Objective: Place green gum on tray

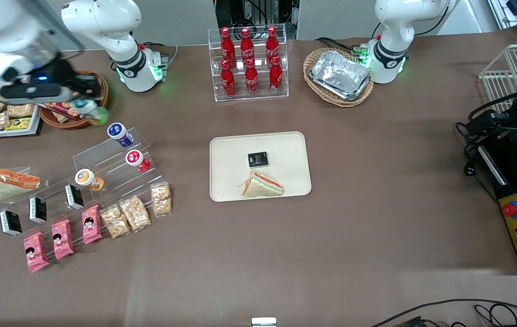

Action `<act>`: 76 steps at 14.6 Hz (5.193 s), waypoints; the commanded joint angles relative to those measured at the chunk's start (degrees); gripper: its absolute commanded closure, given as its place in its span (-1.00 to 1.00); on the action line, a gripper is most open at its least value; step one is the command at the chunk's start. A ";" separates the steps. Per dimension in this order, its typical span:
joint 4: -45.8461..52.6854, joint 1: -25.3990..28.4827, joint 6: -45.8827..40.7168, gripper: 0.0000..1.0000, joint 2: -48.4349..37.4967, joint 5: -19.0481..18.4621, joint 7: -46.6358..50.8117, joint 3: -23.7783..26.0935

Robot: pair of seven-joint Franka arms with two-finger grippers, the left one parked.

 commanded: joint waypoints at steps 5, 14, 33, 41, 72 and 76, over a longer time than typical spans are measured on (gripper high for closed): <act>1.46 -0.35 7.22 0.10 9.93 4.11 23.13 17.00; -13.74 2.72 38.15 0.12 23.73 2.71 33.77 24.57; -18.23 6.07 58.39 0.15 40.44 -13.90 42.04 23.96; -18.14 6.16 58.21 -0.80 41.76 -22.15 47.30 23.70; 16.73 -6.76 1.63 -1.00 18.03 -3.54 -14.79 -2.82; 19.91 -6.50 0.12 -1.00 18.21 -3.89 -15.79 -8.72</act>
